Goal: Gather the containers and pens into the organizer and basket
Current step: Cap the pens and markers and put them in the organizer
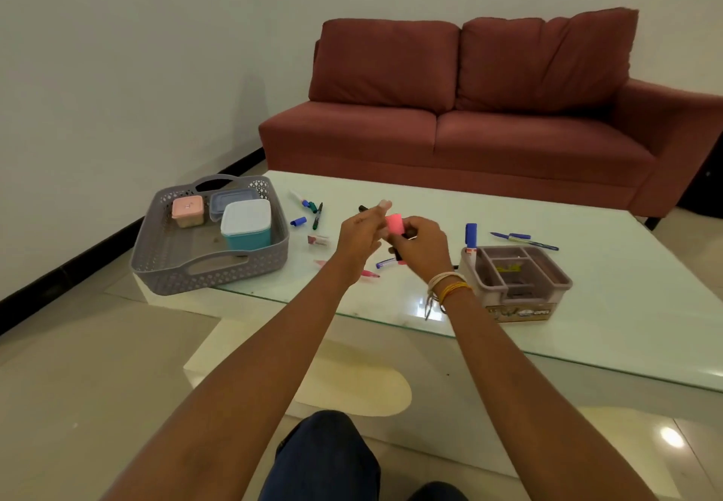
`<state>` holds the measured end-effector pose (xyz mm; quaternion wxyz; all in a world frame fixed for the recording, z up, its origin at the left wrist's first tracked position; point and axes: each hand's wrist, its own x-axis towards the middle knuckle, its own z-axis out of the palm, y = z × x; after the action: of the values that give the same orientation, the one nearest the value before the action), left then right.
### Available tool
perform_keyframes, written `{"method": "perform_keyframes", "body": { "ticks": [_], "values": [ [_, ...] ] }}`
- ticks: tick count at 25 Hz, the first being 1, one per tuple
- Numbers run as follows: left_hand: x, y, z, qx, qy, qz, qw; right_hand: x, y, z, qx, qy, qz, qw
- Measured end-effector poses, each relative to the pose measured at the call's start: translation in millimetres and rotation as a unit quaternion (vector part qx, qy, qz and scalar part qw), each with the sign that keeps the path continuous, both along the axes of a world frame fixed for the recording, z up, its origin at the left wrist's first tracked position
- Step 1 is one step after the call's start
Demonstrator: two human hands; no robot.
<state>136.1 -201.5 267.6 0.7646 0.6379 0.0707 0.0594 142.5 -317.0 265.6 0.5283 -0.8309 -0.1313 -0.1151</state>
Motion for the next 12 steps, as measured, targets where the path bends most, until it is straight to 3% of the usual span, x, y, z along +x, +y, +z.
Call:
{"method": "perform_keyframes", "body": {
  "ticks": [3,5,8,12],
  "values": [
    [-3.0,-37.7,-7.0,0.008,0.009,-0.081,0.997,-1.0,-48.1,18.6,0.003,-0.072,-0.043,0.996],
    [-6.3,-64.6,-19.9,0.063,0.032,-0.157,0.985,-4.4,-82.6,28.1,0.003,-0.106,-0.057,0.993],
    [-9.2,-95.7,-44.3,0.176,0.042,-0.249,0.952,-9.6,-131.7,31.9,-0.014,-0.07,-0.074,0.995],
    [-9.5,-120.0,-59.3,0.234,-0.01,-0.187,0.954,-14.9,-174.2,22.1,-0.057,-0.007,-0.071,0.996]
  ]
}}
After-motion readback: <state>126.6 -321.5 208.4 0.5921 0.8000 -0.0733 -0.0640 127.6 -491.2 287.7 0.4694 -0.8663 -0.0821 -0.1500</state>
